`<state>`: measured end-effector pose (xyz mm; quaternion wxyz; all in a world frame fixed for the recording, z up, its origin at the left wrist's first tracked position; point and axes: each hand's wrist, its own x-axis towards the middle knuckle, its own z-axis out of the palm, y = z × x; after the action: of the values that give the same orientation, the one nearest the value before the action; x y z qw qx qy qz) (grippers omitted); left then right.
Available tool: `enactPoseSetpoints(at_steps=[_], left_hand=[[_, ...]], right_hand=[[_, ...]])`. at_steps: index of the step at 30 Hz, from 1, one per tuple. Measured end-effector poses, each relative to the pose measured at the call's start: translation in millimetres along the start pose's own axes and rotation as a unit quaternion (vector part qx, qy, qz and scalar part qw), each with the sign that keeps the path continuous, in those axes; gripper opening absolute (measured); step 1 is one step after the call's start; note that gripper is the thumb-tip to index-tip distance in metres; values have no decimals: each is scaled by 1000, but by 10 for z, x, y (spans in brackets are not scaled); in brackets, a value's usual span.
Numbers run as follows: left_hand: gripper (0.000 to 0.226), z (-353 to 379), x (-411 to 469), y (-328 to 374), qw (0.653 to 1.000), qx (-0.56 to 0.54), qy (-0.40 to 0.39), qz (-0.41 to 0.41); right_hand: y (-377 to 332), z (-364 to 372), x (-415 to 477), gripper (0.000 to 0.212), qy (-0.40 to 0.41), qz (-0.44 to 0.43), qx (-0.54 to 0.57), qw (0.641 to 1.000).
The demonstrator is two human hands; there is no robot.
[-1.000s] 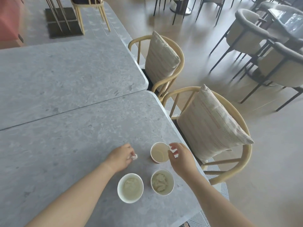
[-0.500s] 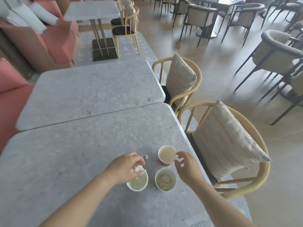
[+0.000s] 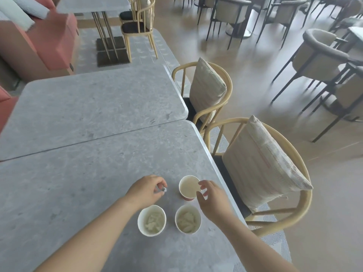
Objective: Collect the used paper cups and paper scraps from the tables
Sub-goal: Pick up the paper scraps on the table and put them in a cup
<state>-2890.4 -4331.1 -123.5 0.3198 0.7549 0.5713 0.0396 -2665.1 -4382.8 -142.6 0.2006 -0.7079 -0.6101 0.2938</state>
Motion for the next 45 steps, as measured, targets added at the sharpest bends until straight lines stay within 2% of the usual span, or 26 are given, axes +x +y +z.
enactPoseSetpoints(at_steps=[6, 9, 13, 18, 25, 30, 32, 38, 45], left_hand=[[16, 283, 503, -185, 993, 95, -71, 27], [20, 405, 675, -302, 988, 117, -98, 27], [13, 505, 770, -387, 987, 107, -116, 26], [12, 403, 691, -379, 991, 95, -91, 38], [2, 14, 168, -194, 999, 6, 16, 35], [3, -55, -320, -98, 998, 39, -20, 47], [5, -63, -448, -61, 998, 45, -9, 49], [7, -47, -682, 54, 997, 57, 30, 51], [17, 65, -777, 140, 995, 94, 11, 20]], right_hand=[[2, 101, 148, 25, 52, 74, 24, 996], [23, 157, 191, 27, 55, 75, 21, 995], [31, 194, 203, 30, 55, 71, 23, 996], [43, 163, 177, 31, 55, 60, 39, 996], [7, 118, 49, 27, 13, 30, 11, 999], [-1, 97, -67, 36, -48, -26, -54, 997], [25, 66, -82, 37, -58, -36, -73, 995], [96, -53, -135, 17, -40, -24, -100, 994], [169, -111, -309, 12, -45, -38, -118, 991]])
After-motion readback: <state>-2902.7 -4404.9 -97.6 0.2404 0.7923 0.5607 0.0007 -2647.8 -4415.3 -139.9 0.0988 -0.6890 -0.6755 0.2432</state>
